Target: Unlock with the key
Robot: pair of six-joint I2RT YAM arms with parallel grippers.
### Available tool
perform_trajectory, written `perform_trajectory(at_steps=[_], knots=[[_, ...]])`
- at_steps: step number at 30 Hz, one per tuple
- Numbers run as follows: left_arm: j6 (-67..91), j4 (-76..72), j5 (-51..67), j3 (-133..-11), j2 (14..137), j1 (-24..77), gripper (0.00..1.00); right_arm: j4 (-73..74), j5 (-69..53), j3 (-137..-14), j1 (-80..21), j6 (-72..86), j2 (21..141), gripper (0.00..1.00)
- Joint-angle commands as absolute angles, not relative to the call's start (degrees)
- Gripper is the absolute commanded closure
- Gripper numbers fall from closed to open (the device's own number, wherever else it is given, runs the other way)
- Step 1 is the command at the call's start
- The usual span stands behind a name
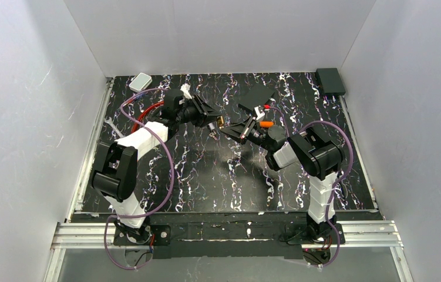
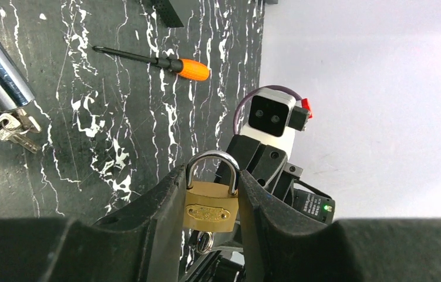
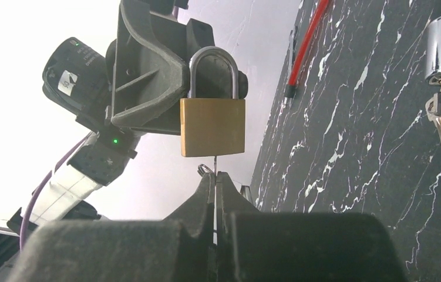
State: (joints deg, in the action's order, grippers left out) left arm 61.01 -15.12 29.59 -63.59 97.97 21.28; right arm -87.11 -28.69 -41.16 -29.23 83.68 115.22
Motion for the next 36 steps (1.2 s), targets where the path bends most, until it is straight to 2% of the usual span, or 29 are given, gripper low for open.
perform_trajectory(at_steps=[1, 8, 21, 36], knots=[[66.3, -21.6, 41.8, -62.0, 93.3, 23.0, 1.00, -102.5, -19.3, -44.3, -28.5, 83.1, 113.2, 0.99], [75.4, -40.2, 45.0, -58.7, 94.0, 22.2, 1.00, -102.4, -18.0, -46.9, -28.5, 83.9, 109.8, 0.99], [89.0, -65.4, 47.5, -57.0, 96.1, 21.5, 1.00, -102.5, -19.3, -50.6, -29.0, 84.8, 105.8, 0.99], [89.5, -63.3, 46.5, -56.4, 97.2, 20.0, 1.00, -100.0, -25.9, -47.4, -28.3, 80.8, 104.1, 0.99]])
